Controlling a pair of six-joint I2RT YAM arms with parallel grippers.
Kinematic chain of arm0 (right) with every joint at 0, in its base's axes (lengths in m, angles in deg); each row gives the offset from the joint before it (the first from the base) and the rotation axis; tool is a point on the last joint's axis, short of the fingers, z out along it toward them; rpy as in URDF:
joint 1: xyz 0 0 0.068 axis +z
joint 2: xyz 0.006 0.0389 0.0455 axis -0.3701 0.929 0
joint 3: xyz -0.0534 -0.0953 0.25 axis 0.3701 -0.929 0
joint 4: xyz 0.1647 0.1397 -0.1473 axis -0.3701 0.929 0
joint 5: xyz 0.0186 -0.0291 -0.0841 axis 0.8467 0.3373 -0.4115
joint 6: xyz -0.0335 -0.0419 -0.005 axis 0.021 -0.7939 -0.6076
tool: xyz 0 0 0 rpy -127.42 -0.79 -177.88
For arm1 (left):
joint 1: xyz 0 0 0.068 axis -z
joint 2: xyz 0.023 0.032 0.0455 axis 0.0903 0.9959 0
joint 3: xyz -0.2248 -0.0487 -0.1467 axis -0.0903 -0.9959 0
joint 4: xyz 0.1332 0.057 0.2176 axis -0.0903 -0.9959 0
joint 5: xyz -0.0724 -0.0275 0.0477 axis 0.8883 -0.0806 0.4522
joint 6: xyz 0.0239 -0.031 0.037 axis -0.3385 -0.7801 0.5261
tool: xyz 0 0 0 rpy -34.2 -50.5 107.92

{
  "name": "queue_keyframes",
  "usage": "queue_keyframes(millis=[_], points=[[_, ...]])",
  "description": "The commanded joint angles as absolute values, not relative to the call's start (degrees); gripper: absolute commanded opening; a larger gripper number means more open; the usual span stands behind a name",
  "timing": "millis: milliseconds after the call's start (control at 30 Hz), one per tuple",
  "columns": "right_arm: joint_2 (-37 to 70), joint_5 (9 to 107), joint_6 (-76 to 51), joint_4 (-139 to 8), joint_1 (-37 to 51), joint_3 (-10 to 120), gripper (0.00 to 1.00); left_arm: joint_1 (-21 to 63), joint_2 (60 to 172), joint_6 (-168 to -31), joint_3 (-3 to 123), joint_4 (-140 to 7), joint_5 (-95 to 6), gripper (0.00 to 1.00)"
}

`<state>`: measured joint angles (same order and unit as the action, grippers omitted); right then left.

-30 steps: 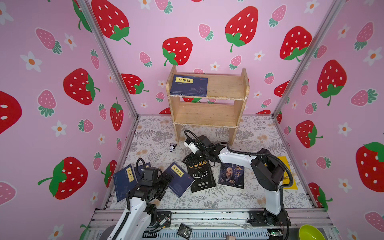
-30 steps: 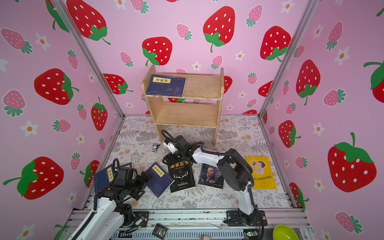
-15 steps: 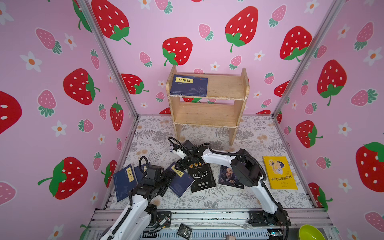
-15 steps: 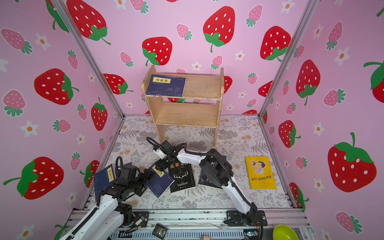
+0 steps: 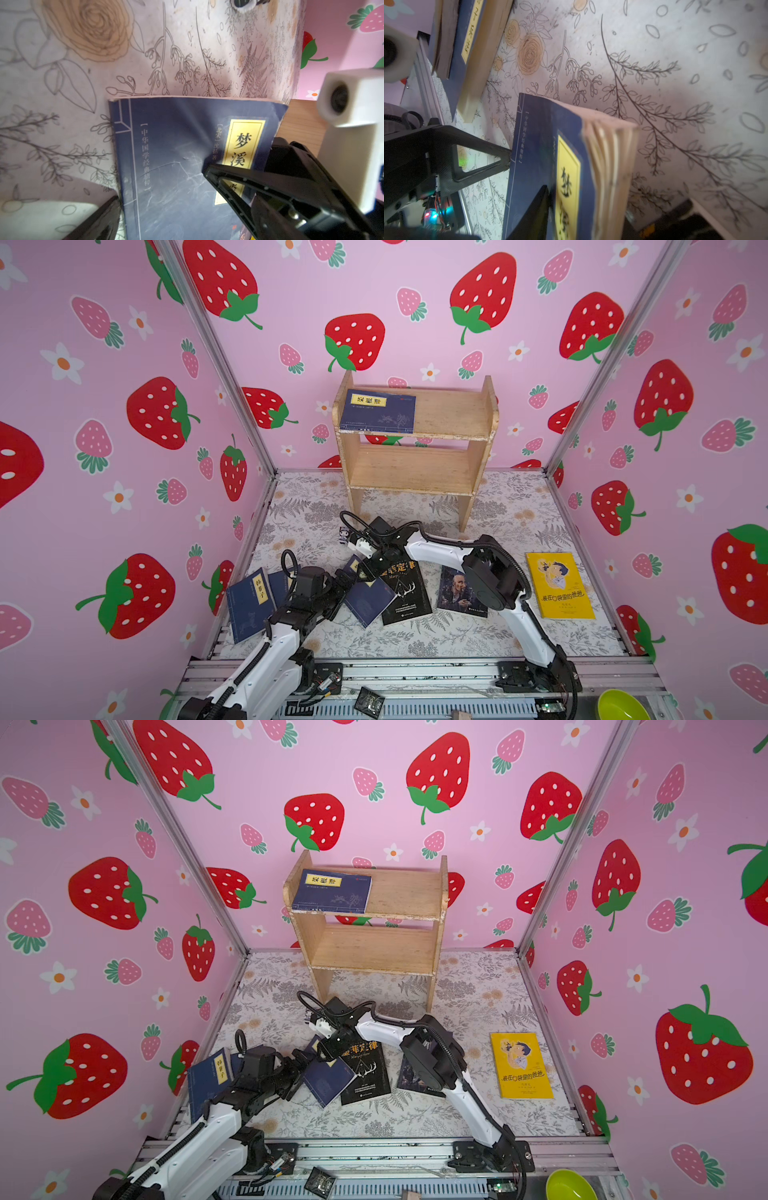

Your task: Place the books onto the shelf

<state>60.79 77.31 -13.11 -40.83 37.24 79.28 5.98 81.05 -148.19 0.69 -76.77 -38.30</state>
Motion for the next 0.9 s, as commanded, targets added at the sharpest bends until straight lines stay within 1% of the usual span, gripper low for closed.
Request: queue_keyframes(millis=[0, 67, 100, 200, 367, 500, 567, 667, 767, 867], points=[[58.56, 80.44, -12.46, -37.74, 38.14, 80.35, 0.26, 6.24, 82.27, -146.75, -0.58, -80.11, -39.32, 0.99], [57.45, 78.82, -12.29, -37.62, 37.72, 80.39, 0.20, 6.23, 82.01, -145.76, 0.64, -81.54, -39.71, 0.99], [56.68, 77.48, -11.88, -37.64, 37.31, 80.24, 0.15, 6.24, 81.83, -145.31, 1.16, -82.02, -39.80, 0.99], [53.88, 76.54, -11.02, -38.82, 36.27, 79.03, 0.08, 6.22, 80.75, -144.91, 2.22, -83.05, -39.62, 0.99], [49.77, 76.44, -8.43, -42.41, 35.15, 75.47, 0.01, 6.24, 76.89, -144.04, 4.80, -86.00, -39.29, 0.99], [44.03, 73.75, -8.28, -43.09, 34.49, 74.46, 0.00, 6.16, 70.63, -139.59, 9.91, -90.69, -39.11, 0.99], [39.94, 71.69, -8.66, -43.02, 33.82, 74.33, 0.00, 5.92, 67.24, -136.04, 14.47, -94.48, -39.52, 0.99], [32.70, 72.27, -9.36, -44.27, 31.79, 73.02, 0.00, 5.46, 64.58, -129.51, 21.36, -97.72, -36.36, 0.99], [25.61, 76.98, -9.60, -45.56, 28.40, 70.99, 0.00, 5.44, 65.71, -124.24, 27.56, -95.90, -28.98, 0.99], [20.12, 86.03, -9.10, -48.79, 23.43, 69.52, 0.00, 5.43, 70.65, -120.91, 33.18, -91.79, -20.85, 0.99]])
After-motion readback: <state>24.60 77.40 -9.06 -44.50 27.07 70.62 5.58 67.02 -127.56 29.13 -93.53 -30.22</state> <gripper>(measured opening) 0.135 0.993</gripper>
